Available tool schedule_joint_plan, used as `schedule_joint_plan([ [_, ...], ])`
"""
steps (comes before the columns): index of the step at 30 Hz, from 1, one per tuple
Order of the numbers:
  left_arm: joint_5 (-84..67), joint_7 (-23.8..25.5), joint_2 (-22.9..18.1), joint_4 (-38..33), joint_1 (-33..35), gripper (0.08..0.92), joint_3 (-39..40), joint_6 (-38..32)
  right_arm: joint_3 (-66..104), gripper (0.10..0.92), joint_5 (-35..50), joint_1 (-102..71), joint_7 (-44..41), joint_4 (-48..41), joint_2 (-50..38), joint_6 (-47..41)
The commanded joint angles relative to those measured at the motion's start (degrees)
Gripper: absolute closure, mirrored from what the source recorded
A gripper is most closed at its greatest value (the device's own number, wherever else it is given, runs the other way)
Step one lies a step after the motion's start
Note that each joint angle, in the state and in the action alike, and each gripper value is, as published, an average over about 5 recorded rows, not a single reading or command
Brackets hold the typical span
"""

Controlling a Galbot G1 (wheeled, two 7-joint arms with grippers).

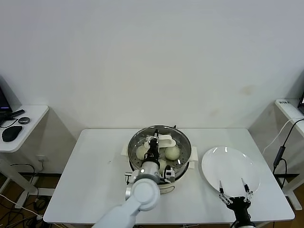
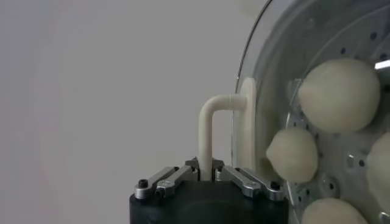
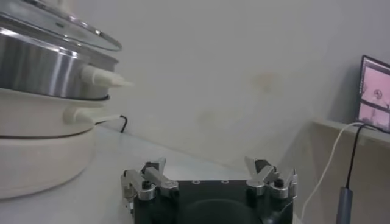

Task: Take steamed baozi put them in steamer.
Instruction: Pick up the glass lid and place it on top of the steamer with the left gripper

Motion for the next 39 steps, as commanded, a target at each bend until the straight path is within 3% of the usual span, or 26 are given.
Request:
schedule_joint_plan([
  [1, 1.3, -1.1, -1.8, 0.9, 2.4, 0.825, -0.3, 0.2, -0.2, 0.203, -0.1, 0.1, 0.0, 0.0, 0.1, 0.1],
  [22, 1.3, -4.8, -1.1, 3.2, 1.8, 0.825, -1.7, -1.0, -0.2, 0.203, -0.1, -0.4, -0.1, 0.2, 0.3, 0.4],
  [30, 0.4, -5.3, -1.4, 0.9, 3.5, 0.824, -1.7, -2.1, -0.3, 0.203, -0.1, -0.5, -0.2, 0.4, 0.2, 0.4],
  [33, -2.0, -6.2, -1.2, -1.9, 4.7, 0.787, -1.8, -2.1, -0.2, 0.203, -0.1, -0.5, -0.2, 0.4, 0.2, 0.5],
  [39, -12.7, -11.2, 1.0, -10.4, 10.4, 0.622, -3.1, -2.9, -0.1, 0.203, -0.1, -0.8, -0.3, 0.6, 0.2, 0.5],
])
